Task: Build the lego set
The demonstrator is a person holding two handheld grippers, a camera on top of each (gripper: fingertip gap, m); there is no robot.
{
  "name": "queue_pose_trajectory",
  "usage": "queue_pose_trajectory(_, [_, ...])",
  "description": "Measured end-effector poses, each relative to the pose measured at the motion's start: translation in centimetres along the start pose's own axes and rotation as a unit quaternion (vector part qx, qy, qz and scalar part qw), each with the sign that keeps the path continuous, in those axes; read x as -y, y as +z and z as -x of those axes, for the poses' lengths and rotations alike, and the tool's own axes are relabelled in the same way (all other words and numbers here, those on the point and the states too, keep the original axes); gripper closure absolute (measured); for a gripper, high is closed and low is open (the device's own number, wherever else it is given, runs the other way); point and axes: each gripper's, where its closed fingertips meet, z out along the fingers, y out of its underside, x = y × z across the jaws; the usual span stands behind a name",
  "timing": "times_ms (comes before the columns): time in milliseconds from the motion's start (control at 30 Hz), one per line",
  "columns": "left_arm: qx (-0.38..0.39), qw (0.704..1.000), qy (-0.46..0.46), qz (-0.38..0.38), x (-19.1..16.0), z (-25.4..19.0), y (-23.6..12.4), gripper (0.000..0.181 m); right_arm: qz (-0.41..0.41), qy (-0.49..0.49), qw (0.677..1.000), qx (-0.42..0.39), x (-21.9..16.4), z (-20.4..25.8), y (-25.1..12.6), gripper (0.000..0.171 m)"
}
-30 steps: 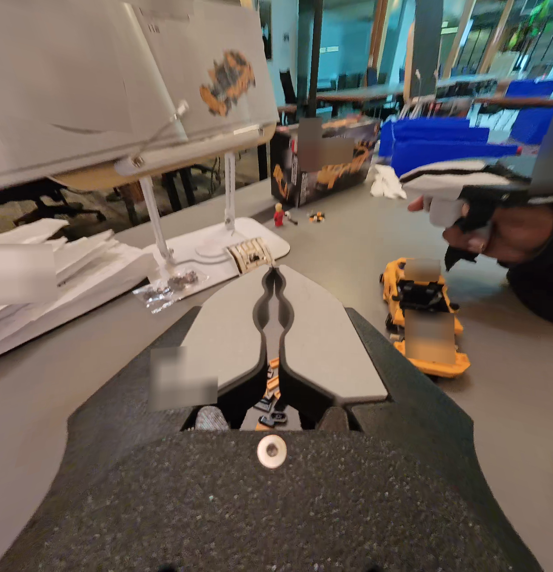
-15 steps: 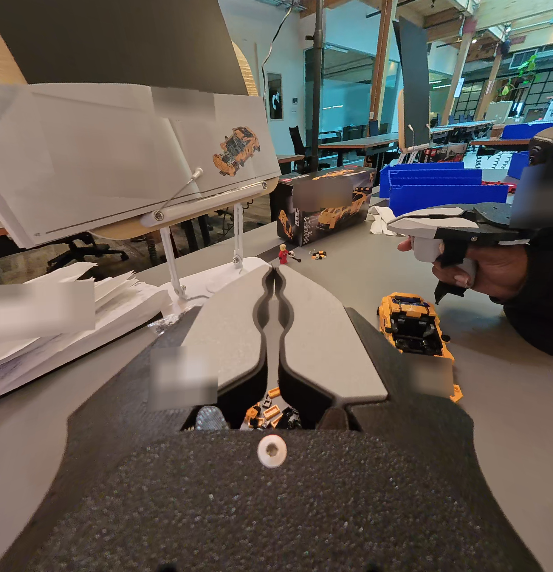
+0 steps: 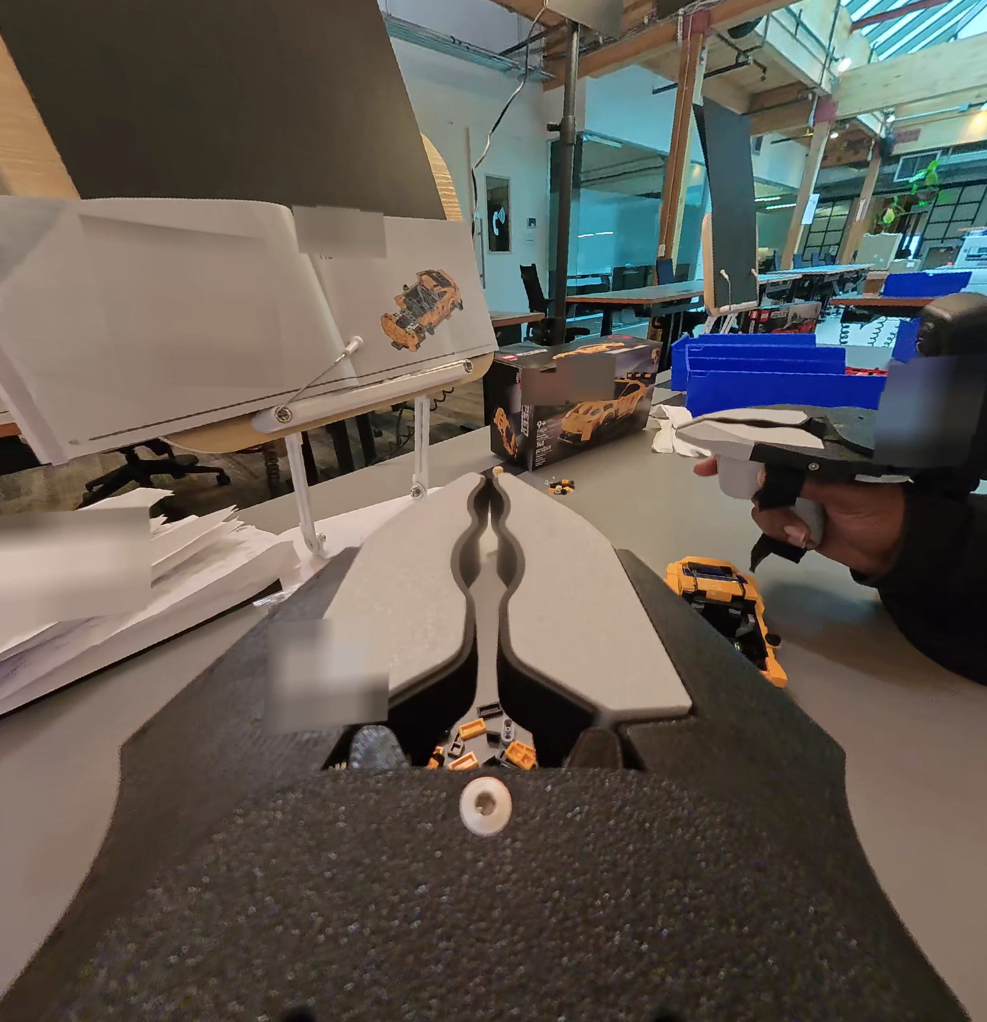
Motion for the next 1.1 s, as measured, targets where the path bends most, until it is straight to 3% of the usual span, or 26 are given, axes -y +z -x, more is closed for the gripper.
queue_pose_trajectory(200, [-0.007,1.0,0.014,0.018,-0.8,-0.8,0.6,0.181,-0.011,0.0,0.999,-0.036,0.3,-1.3,-0.2,0.171])
queue_pose_trajectory(333, [0.001,0.999,0.031,0.017,0.5,-0.7,-0.1,0.181,-0.003,-0.004,0.999,-0.044,-0.1,-1.5,0.0,0.171])
queue_pose_trajectory(400, [0.031,0.997,0.061,0.023,2.4,1.0,-1.6,0.181,-0.001,-0.003,0.999,-0.046,-0.2,-1.6,0.0,0.171])
queue_pose_trajectory(533, [0.072,0.982,0.087,0.15,4.5,6.4,-7.9,0.172,0.003,0.002,0.999,-0.04,-0.2,-1.5,-0.1,0.171])
queue_pose_trajectory(600, [0.098,0.959,0.104,0.246,3.8,9.9,-11.9,0.173,0.006,0.01,1.0,-0.028,-0.3,-1.3,0.0,0.171])
queue_pose_trajectory(667, [0.082,0.921,0.1,0.368,1.0,12.5,-15.4,0.173,0.01,0.025,0.999,-0.018,-0.5,-1.1,0.1,0.171])
queue_pose_trajectory(767, [0.018,0.835,0.049,0.548,-5.5,14.2,-20.2,0.163,0.012,0.052,0.999,-0.008,-0.6,-1.1,0.1,0.171])
queue_pose_trajectory(833, [-0.023,0.782,0.025,0.622,-9.3,14.1,-22.4,0.159,0.01,0.062,0.998,-0.007,-0.5,-1.2,0.0,0.171])
queue_pose_trajectory(967, [-0.05,0.709,0.012,0.704,-14.2,14.2,-24.7,0.147,0.009,0.066,0.998,-0.007,-0.3,-1.4,-0.1,0.171])
queue_pose_trajectory(1100, [-0.059,0.702,0.008,0.709,-16.2,14.2,-24.3,0.147,0.01,0.066,0.998,-0.004,-0.4,-1.2,-0.1,0.171])
